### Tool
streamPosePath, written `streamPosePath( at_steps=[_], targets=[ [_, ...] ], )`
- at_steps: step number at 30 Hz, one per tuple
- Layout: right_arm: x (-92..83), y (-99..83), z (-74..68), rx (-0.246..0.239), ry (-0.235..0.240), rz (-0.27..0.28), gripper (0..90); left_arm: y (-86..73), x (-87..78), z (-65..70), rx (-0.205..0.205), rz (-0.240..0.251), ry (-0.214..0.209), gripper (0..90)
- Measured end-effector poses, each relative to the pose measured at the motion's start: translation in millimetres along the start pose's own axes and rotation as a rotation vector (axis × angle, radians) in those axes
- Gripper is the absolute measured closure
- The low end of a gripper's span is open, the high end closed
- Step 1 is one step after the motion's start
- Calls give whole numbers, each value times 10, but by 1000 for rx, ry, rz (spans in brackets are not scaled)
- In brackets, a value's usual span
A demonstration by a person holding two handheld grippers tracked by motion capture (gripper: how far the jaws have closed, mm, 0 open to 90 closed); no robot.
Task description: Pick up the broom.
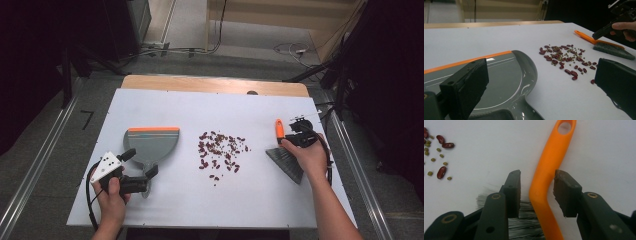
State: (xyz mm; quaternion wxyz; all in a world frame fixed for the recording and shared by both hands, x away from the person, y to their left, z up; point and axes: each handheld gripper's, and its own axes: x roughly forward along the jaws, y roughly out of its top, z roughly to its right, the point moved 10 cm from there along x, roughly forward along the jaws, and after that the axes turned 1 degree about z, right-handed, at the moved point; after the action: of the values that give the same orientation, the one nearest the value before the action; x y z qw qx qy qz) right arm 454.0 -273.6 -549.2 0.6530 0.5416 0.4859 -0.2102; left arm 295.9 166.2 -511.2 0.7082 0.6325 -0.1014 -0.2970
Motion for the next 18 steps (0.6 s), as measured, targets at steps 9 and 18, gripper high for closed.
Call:
streamPosePath(
  at_steps=[9, 18],
  targets=[
    [124, -79, 21, 42, -61, -78, 644, -11, 10, 26, 4, -5, -6, 0],
    [153, -62, 16, 91, -92, -145, 678, -33, 59, 73, 8, -17, -15, 0]
  ],
)
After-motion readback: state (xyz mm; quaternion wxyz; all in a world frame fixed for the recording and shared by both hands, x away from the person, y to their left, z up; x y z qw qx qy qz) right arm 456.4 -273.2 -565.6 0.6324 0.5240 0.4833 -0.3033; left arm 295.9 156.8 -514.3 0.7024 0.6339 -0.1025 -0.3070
